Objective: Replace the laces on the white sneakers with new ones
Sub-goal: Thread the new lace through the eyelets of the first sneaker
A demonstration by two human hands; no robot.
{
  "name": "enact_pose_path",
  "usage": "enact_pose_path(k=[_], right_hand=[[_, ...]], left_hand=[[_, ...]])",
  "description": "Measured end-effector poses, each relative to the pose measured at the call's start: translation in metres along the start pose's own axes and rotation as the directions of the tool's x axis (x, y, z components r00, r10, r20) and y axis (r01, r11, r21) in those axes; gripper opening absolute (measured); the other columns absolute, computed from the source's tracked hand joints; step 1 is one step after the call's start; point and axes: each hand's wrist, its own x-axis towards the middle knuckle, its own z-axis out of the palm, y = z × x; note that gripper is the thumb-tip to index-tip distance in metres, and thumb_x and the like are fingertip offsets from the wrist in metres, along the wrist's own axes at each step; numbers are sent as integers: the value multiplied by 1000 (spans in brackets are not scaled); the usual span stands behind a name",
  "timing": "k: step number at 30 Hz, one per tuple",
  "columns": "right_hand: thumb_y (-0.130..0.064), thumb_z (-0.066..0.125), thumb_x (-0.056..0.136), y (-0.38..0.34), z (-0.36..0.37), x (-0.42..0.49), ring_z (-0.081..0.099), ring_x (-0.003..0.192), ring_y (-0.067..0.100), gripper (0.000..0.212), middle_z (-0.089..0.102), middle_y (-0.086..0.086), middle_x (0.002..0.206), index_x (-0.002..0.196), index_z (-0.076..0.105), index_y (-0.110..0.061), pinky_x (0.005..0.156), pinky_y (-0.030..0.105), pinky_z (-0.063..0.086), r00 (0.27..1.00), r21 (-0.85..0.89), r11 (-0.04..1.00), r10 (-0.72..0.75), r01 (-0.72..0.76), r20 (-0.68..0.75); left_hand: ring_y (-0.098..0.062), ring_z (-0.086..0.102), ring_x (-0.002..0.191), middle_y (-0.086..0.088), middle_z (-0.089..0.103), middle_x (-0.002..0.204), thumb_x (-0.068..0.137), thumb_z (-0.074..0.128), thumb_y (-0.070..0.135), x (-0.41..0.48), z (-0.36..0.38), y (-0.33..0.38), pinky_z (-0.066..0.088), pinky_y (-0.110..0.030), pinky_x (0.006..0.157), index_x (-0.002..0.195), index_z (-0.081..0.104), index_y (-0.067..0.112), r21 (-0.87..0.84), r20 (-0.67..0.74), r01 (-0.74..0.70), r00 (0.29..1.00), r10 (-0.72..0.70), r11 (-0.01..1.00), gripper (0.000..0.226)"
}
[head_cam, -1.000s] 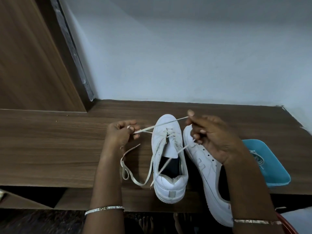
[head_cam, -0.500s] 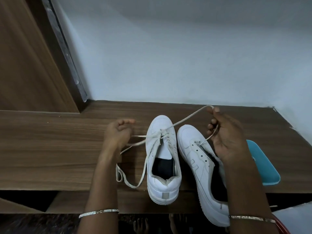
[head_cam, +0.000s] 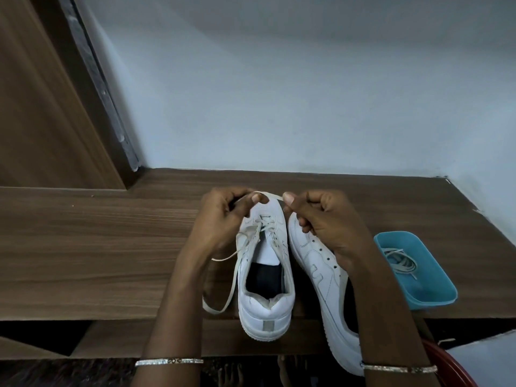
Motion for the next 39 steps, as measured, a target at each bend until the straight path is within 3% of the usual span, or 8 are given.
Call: enact_pose_path(k=[2, 7, 11, 14, 23, 26, 33, 39], right_hand=[[-34, 68, 92, 4, -7, 1, 49, 52, 6, 31, 55, -2, 55, 82, 76, -6, 54, 15, 43, 1000, -3, 1000, 10, -10, -22], [-29, 66, 94, 12, -15, 4, 55, 54, 7, 27, 64, 0, 59, 84, 75, -7, 52, 13, 41, 998, -18, 1000, 7, -8, -66], [-23, 71, 91, 10, -1, 5, 60, 54, 8, 22, 72, 10, 68, 81, 74, -4, 51, 11, 42, 999, -69, 998, -3, -1, -48], [-23, 77, 86, 8, 12, 5, 62, 55, 10, 20, 73, 10, 67, 81, 75, -4, 56, 16, 50, 999, -112, 993, -32, 28, -33], [-35, 78, 85, 6, 19, 3, 63, 58, 9, 27, 73, 8, 68, 81, 75, -8, 57, 16, 49, 998, -106, 994, -12, 6, -59], [-40, 86, 73, 13, 15, 5, 65, 66, 10, 30, 74, 6, 78, 88, 73, -17, 68, 32, 55, 996, -204, 976, 85, -77, 31], [-37, 88, 62, 19, 24, 1, 61, 80, 9, 47, 63, -7, 92, 98, 60, -26, 73, 30, 53, 970, -640, 763, 211, -89, 117], [-32, 73, 72, 20, 36, 2, 64, 79, 18, 22, 69, 0, 80, 83, 71, -14, 75, 34, 55, 991, -727, 675, 113, -125, -66]], left_hand=[[-18, 44, 54, -10, 65, 67, 97, 62, 26, 2, -8, -9, 36, -26, 56, 94, 79, 25, 42, -106, 66, 992, -61, 997, 17], [-4, 54, 59, 15, 63, 59, 92, 69, 24, 1, -20, -23, 40, -22, 57, 95, 79, 28, 153, -108, 186, 979, -171, 970, 11], [11, 54, 103, 17, 65, 114, 86, 74, 20, -2, -18, -11, 41, -15, 87, 123, 67, 35, 162, 73, 126, 988, -139, 979, 40], [7, 56, 118, 20, 67, 123, 89, 73, 30, 0, -12, -2, 41, -27, 104, 122, 68, 37, 80, 199, 1, 980, -17, 997, 34], [2, 63, 61, -1, 73, 71, 89, 72, 13, 1, 5, -1, 43, -11, 60, 91, 78, 9, -3, 109, -31, 994, 31, 1000, 8], [2, 56, 48, -2, 69, 62, 90, 72, 15, 1, 4, -3, 39, -11, 52, 88, 77, 11, 56, 78, 10, 997, -15, 998, 7], [-9, 40, 53, -1, 55, 55, 88, 73, 25, 6, 5, -14, 33, -27, 53, 79, 76, 25, 171, 114, 41, 992, -61, 984, 10], [8, 54, 52, 26, 65, 59, 82, 80, 20, 4, 10, -10, 33, -9, 53, 77, 79, 27, 280, 163, 30, 984, -78, 959, 8]])
